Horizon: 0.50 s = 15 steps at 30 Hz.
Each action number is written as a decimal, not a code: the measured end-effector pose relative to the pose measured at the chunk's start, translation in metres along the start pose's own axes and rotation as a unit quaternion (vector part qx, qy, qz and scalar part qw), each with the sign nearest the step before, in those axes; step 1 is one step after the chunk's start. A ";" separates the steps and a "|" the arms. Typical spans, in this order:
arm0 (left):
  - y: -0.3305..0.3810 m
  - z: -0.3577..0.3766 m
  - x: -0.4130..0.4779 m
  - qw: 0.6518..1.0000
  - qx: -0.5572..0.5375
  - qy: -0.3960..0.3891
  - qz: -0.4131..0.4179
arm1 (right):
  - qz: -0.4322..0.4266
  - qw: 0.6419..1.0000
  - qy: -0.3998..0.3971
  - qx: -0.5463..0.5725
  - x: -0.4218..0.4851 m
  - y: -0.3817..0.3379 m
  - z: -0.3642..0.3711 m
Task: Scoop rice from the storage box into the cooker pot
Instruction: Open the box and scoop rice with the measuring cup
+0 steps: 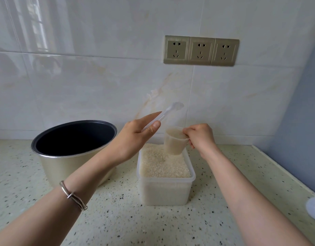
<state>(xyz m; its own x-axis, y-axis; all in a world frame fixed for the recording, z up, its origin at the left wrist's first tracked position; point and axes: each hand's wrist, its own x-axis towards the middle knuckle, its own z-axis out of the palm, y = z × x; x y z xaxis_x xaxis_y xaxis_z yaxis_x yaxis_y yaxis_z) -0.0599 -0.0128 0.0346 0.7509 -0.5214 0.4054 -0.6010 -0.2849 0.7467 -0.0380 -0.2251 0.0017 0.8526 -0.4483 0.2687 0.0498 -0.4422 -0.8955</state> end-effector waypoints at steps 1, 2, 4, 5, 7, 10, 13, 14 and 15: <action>0.000 0.000 0.000 1.000 0.001 0.001 -0.001 | 0.000 1.000 0.006 0.002 0.000 -0.001 -0.004; 0.000 0.001 0.000 1.000 0.001 0.002 -0.001 | 0.002 1.000 0.011 0.004 0.001 -0.001 -0.008; 0.000 0.002 0.000 1.000 0.002 0.002 0.000 | 0.004 1.000 0.017 0.005 0.002 -0.002 -0.016; 0.001 0.002 0.000 1.000 0.002 0.001 0.001 | 0.004 1.000 0.019 0.003 0.002 -0.002 -0.020; 0.002 0.003 -0.001 1.000 0.001 -0.002 0.001 | 0.008 1.000 0.026 0.002 0.002 -0.002 -0.028; 0.002 0.004 -0.001 1.000 0.004 -0.004 0.001 | 0.019 0.999 0.046 0.002 0.004 0.000 -0.042; 0.002 0.007 -0.001 1.000 0.012 -0.011 0.004 | 0.027 0.997 0.069 0.000 0.007 0.004 -0.054; 0.002 0.008 -0.001 1.000 0.015 -0.015 0.005 | 0.031 0.997 0.075 -0.002 0.008 0.005 -0.058; 0.001 0.009 -0.001 1.000 0.018 -0.018 0.003 | 0.036 0.996 0.081 -0.004 0.008 0.007 -0.062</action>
<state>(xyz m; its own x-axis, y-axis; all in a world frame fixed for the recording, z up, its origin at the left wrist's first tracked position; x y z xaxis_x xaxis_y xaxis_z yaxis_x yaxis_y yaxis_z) -0.0642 -0.0199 0.0302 0.7378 -0.5511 0.3899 -0.6150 -0.3106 0.7248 -0.0629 -0.2803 0.0197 0.7585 -0.5982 0.2587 -0.0128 -0.4106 -0.9117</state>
